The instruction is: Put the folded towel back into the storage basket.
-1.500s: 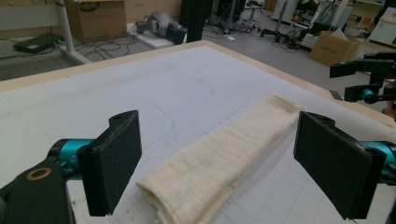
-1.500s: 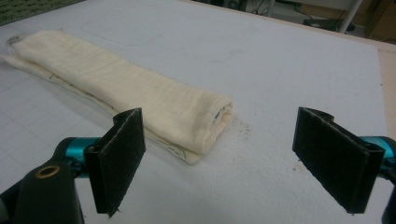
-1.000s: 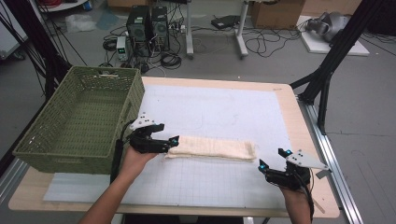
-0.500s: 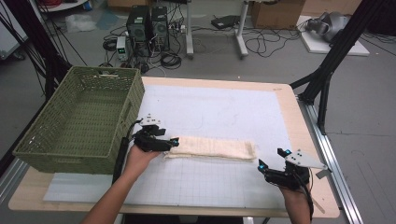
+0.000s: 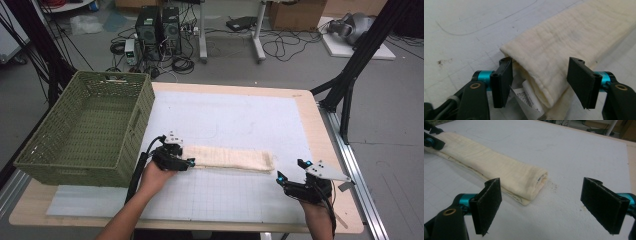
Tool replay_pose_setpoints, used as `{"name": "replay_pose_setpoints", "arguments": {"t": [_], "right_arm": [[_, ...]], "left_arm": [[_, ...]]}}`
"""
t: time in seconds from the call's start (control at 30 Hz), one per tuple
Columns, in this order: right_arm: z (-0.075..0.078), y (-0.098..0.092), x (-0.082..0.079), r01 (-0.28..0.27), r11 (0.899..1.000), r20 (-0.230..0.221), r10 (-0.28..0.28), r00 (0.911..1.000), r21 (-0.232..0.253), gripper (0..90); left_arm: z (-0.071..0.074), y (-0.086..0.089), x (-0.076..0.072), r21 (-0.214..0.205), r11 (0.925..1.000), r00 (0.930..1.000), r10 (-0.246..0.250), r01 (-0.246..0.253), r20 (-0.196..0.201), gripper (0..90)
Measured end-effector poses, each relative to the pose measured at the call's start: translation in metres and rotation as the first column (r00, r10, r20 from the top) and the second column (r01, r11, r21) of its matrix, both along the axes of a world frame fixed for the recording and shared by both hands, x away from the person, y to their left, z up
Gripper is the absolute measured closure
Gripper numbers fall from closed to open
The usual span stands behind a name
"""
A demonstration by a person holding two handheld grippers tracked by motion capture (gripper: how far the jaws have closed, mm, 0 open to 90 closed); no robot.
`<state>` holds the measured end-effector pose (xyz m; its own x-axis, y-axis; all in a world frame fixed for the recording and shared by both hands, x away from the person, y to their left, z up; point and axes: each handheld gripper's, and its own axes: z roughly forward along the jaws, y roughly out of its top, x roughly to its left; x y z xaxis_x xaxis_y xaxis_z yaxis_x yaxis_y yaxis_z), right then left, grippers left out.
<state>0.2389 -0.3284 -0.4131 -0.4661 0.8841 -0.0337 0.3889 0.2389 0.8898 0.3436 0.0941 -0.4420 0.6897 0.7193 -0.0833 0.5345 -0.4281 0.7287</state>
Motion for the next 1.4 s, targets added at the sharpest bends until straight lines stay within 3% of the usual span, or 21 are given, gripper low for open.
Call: {"name": "replay_pose_setpoints", "arguments": {"t": [0.13,0.37,0.47,0.63,0.67,0.7,0.73,0.77,1.0,1.1,1.17,1.4], "right_arm": [[0.000,0.001,0.000,-0.001,1.000,-0.004,0.001,1.0000,0.003,15.7],[0.000,0.001,0.000,-0.003,1.000,0.003,0.003,1.0000,0.001,15.7],[0.000,0.001,0.000,-0.003,1.000,0.000,0.003,1.0000,0.002,15.7],[0.000,0.001,0.000,0.001,1.000,0.003,-0.001,1.0000,0.009,15.7],[0.000,0.000,0.000,0.005,1.000,0.002,-0.005,1.0000,0.012,15.7],[0.000,-0.001,-0.001,0.007,1.000,0.003,-0.007,1.0000,0.014,15.7],[0.000,-0.001,-0.001,0.009,1.000,0.004,-0.010,0.9999,0.019,15.7],[0.000,-0.002,0.000,0.011,1.000,0.006,-0.011,0.9999,0.029,15.7],[0.000,-0.002,0.001,0.019,0.999,0.016,-0.020,0.9997,0.040,15.7],[0.000,-0.001,0.001,0.016,0.999,0.019,-0.017,0.9997,0.052,15.7],[0.000,0.000,0.003,0.017,0.997,0.015,-0.018,0.9997,0.070,15.2],[-0.004,0.005,0.020,0.026,0.998,-0.009,-0.026,0.9996,0.050,15.0]], "left_arm": [[0.001,-0.002,-0.003,0.023,0.9994,0.9996,-0.027,0.027,0.010,49.4],[0.001,-0.006,-0.006,-0.003,0.9969,0.9969,-0.079,0.079,-0.001,74.9],[0.002,-0.006,-0.007,-0.004,0.9967,0.9967,-0.081,0.081,0.003,79.2],[0.004,-0.005,-0.008,-0.028,0.9966,0.9966,-0.077,0.078,0.029,80.6],[0.006,-0.002,-0.009,-0.071,0.9947,0.9961,-0.071,0.074,0.052,80.6],[0.006,-0.002,-0.009,-0.071,0.9947,0.9961,-0.071,0.074,0.052,80.7],[0.009,0.002,-0.012,-0.125,0.9898,0.9959,-0.060,0.068,0.068,80.7],[0.009,0.003,-0.013,-0.143,0.9874,0.9956,-0.058,0.068,0.074,80.7],[0.012,0.009,-0.019,-0.211,0.9732,0.9915,-0.069,0.091,0.111,80.9],[0.014,0.012,-0.023,-0.251,0.9618,0.9880,-0.077,0.109,0.134,80.8],[0.015,0.013,-0.025,-0.254,0.9600,0.9865,-0.083,0.117,0.141,80.8],[0.011,0.017,-0.027,-0.259,0.9601,0.9874,-0.071,0.106,0.141,80.6]]}}
